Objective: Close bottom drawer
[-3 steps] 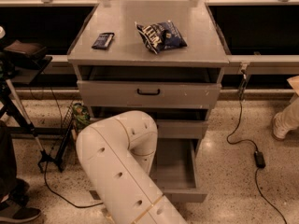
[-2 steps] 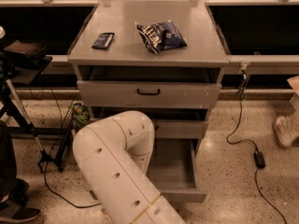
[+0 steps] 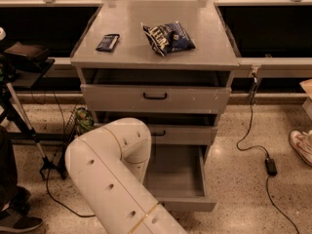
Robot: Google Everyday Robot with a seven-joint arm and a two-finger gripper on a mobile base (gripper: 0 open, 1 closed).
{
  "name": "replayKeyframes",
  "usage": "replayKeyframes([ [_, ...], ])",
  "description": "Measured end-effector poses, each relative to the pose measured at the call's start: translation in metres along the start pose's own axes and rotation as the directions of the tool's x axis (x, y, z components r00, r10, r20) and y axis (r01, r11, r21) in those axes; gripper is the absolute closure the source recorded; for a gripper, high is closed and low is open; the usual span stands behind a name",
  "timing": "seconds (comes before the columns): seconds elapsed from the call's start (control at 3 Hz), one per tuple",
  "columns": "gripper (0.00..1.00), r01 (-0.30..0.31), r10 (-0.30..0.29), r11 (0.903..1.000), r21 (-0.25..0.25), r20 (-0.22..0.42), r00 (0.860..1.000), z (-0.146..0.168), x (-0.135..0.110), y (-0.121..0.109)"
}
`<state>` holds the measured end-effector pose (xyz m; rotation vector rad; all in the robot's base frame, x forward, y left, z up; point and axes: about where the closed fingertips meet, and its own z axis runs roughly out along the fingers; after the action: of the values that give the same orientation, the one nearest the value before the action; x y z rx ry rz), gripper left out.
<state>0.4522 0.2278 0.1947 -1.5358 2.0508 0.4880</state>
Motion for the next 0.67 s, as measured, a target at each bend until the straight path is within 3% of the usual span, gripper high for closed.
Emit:
replayKeyframes([
  [0.67, 1.0, 0.005, -0.004, 0.9999, 0.014, -0.046, 0.999, 0.022, 0.015, -0.026],
])
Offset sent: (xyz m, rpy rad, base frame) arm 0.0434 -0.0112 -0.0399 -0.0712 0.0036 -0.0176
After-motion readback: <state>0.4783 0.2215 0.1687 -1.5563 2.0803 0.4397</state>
